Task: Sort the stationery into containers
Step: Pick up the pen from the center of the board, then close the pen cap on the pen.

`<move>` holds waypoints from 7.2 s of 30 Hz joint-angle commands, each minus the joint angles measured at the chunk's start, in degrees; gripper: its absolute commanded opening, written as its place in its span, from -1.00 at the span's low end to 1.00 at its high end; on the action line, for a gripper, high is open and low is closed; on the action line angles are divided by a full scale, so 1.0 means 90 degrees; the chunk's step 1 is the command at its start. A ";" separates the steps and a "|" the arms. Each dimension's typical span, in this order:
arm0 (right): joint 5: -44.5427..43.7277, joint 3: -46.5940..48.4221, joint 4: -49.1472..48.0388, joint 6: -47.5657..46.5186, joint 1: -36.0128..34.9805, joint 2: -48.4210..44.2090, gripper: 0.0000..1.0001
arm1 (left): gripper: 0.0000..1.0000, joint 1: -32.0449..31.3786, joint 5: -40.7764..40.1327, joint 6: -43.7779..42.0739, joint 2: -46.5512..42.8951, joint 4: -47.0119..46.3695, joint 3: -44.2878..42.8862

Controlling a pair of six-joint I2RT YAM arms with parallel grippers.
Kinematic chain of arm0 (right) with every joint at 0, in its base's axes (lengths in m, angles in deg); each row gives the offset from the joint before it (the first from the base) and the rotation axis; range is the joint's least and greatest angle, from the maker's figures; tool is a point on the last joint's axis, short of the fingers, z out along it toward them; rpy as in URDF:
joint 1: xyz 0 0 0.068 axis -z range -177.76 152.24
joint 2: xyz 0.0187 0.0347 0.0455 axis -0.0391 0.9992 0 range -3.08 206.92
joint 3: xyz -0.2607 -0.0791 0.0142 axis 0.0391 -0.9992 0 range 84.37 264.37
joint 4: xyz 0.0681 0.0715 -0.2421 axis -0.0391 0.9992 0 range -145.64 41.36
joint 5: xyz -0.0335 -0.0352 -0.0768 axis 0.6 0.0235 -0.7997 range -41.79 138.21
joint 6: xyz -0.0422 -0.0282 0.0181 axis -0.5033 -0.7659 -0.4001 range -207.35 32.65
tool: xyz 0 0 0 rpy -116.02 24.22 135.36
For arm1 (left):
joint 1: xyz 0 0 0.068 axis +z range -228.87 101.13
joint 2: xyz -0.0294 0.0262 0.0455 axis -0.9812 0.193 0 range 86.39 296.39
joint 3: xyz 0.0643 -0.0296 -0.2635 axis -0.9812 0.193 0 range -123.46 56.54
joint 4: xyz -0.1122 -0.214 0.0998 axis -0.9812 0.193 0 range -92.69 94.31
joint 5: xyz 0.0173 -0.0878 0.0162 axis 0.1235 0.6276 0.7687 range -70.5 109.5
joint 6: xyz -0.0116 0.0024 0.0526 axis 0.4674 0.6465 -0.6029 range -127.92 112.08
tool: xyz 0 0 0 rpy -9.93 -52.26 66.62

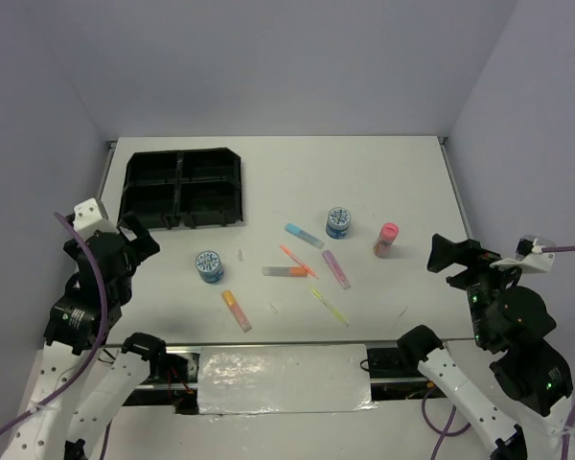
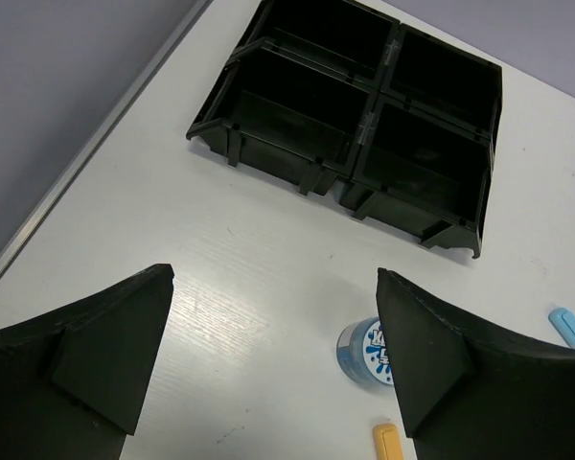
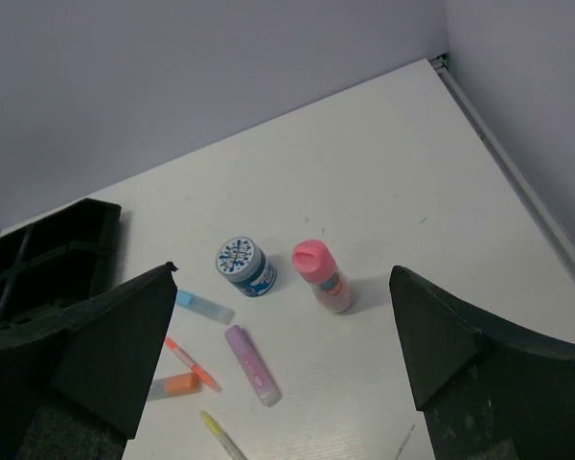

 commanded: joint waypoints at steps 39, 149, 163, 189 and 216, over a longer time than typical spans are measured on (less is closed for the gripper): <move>0.1252 -0.0964 -0.0325 -0.0047 -0.0030 0.0928 0.99 | 0.52 -0.2168 0.1269 0.1789 0.7460 -0.1169 -0.2019; 0.5012 -0.2548 -0.7297 0.1926 -0.4210 0.4189 -1.00 | -1.00 -0.2315 0.5204 0.2697 0.0781 -0.7068 0.1507; 0.4563 -0.2274 -0.7132 0.1516 -0.4210 0.4307 -1.00 | -1.00 -0.2315 0.5439 0.2638 0.0556 -0.7087 0.1829; 0.4367 -0.2020 -0.6663 0.1105 -0.3976 0.4307 -1.00 | -1.00 -0.2315 0.5654 0.2736 0.0586 -0.7224 0.2015; 0.4757 -0.1717 -0.6799 0.1105 -0.3653 0.4483 -1.00 | -1.00 -0.2324 0.5684 0.2765 0.0683 -0.7371 0.2239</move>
